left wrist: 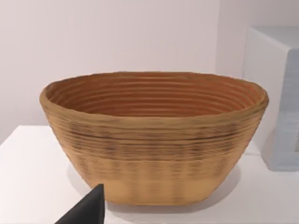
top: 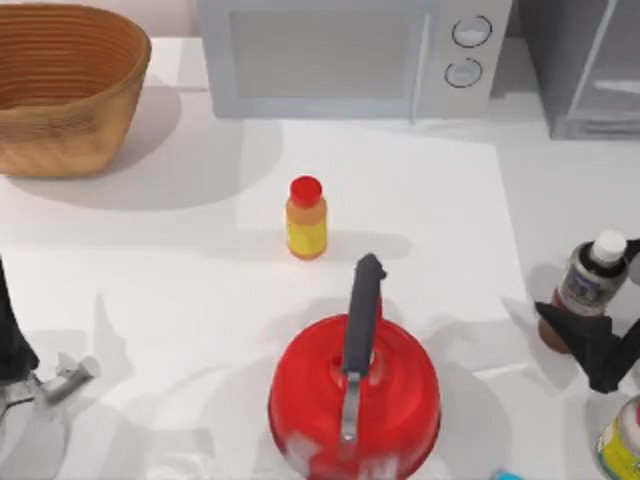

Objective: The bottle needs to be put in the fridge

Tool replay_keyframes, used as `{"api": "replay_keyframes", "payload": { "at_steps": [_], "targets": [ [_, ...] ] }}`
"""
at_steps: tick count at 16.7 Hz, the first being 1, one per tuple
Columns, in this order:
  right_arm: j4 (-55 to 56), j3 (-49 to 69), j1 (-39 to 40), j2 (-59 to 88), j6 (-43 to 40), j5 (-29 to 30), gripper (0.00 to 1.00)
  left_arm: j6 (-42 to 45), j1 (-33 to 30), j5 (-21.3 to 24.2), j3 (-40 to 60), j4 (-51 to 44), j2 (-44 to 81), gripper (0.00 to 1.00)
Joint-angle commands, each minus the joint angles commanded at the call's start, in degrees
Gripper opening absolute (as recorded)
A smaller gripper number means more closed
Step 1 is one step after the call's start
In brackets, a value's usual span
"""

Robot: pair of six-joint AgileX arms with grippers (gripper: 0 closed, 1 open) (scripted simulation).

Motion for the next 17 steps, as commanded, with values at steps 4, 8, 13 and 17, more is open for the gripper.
{"api": "replay_keyframes", "payload": {
  "at_steps": [4, 8, 13, 17],
  "targets": [
    [0.00, 0.00, 0.00, 0.00, 0.00, 0.00, 0.85, 0.00, 0.00, 0.00, 0.00, 0.00, 0.00, 1.00],
    [0.00, 0.00, 0.00, 0.00, 0.00, 0.00, 0.55, 0.00, 0.00, 0.00, 0.00, 0.00, 0.00, 1.00],
    [0.00, 0.00, 0.00, 0.00, 0.00, 0.00, 0.18, 0.00, 0.00, 0.00, 0.00, 0.00, 0.00, 1.00],
    [0.00, 0.00, 0.00, 0.00, 0.00, 0.00, 0.01, 0.00, 0.00, 0.00, 0.00, 0.00, 0.00, 1.00]
  ]
}}
